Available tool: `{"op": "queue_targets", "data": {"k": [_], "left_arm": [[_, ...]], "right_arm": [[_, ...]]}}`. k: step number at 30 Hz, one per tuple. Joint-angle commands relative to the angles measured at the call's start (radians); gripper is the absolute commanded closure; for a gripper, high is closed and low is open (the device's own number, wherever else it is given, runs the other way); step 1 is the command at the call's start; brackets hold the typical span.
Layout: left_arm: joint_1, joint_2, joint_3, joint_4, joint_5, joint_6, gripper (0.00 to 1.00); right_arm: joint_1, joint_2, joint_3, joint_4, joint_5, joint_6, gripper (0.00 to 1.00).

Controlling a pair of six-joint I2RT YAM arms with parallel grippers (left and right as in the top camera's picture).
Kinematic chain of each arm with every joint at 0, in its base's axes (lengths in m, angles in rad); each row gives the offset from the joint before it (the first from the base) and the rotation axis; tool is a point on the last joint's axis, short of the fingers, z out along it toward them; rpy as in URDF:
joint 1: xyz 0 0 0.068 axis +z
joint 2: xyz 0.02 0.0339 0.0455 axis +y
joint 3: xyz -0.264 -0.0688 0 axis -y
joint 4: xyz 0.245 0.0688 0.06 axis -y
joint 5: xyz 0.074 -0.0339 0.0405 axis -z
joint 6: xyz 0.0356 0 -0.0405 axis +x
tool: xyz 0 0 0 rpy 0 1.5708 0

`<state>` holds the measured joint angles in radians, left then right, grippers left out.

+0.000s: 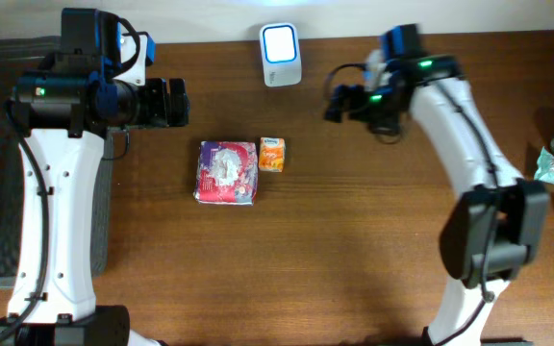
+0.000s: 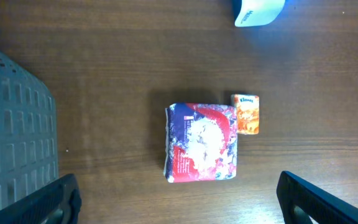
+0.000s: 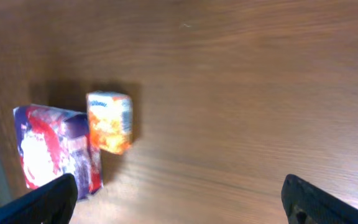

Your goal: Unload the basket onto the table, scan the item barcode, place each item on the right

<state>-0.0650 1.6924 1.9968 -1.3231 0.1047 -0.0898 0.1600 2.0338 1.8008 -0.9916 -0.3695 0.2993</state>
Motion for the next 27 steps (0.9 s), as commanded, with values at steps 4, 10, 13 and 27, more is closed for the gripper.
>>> {"op": "queue_targets", "data": {"k": [4, 10, 13, 27], "left_arm": [[0.003, -0.016, 0.001, 0.002, 0.010, 0.009, 0.01], [0.003, -0.016, 0.001, 0.002, 0.010, 0.009, 0.01], [0.003, -0.016, 0.001, 0.002, 0.010, 0.009, 0.01], [0.003, -0.016, 0.001, 0.002, 0.010, 0.009, 0.01]], "right_arm": [[0.200, 0.094, -0.011, 0.118, 0.203, 0.269, 0.21], [0.292, 0.198, -0.013, 0.204, 0.198, 0.350, 0.52], [0.320, 0.224, -0.013, 0.234, 0.200, 0.350, 0.55], [0.220, 0.251, 0.080, -0.180, 0.381, 0.360, 0.82]]}}
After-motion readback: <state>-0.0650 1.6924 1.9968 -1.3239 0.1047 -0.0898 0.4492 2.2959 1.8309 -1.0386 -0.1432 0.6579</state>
